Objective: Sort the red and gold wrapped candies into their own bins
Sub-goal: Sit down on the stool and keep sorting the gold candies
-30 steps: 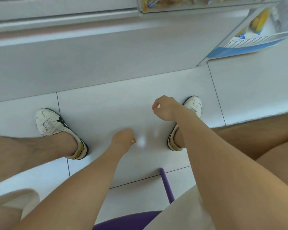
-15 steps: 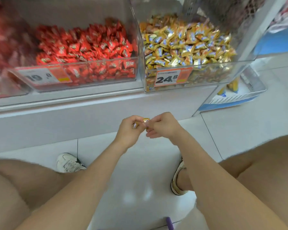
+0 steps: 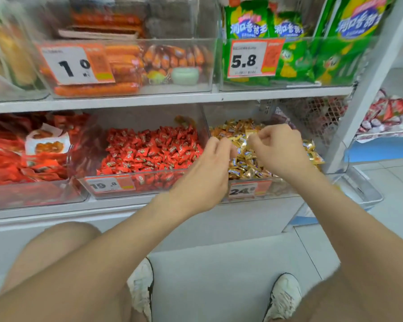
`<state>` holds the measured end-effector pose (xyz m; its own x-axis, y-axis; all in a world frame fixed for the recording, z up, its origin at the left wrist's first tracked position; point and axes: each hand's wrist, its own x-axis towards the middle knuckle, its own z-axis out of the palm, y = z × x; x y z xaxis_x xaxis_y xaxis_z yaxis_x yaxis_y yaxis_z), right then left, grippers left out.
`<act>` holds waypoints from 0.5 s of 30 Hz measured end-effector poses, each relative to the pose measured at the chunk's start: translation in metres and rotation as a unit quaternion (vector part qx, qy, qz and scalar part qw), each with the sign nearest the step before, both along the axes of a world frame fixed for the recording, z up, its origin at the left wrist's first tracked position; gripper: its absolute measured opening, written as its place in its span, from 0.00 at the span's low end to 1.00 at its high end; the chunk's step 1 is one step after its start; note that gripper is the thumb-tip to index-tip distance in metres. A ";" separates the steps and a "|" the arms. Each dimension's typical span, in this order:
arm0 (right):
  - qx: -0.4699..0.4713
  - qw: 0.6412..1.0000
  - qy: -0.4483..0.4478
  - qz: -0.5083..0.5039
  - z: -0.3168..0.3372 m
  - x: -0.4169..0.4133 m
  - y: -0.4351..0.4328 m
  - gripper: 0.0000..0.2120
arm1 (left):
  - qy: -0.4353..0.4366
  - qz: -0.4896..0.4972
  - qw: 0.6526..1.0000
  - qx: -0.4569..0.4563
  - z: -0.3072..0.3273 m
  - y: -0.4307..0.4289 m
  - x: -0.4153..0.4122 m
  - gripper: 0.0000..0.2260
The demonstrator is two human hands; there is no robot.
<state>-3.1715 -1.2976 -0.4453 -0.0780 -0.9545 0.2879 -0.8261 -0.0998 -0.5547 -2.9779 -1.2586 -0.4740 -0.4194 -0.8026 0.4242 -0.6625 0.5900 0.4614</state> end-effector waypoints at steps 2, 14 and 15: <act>0.023 0.998 0.053 0.002 -0.008 -0.011 -0.019 0.17 | -0.015 0.000 1.000 -0.011 0.005 -0.022 -0.012 0.17; 0.195 0.925 0.274 0.179 -0.019 -0.081 -0.007 0.07 | -0.319 0.039 0.943 -0.085 -0.014 -0.043 -0.028 0.17; 0.182 0.925 0.285 0.174 -0.022 -0.080 -0.009 0.06 | -0.328 0.042 0.941 -0.075 -0.013 -0.043 -0.029 0.16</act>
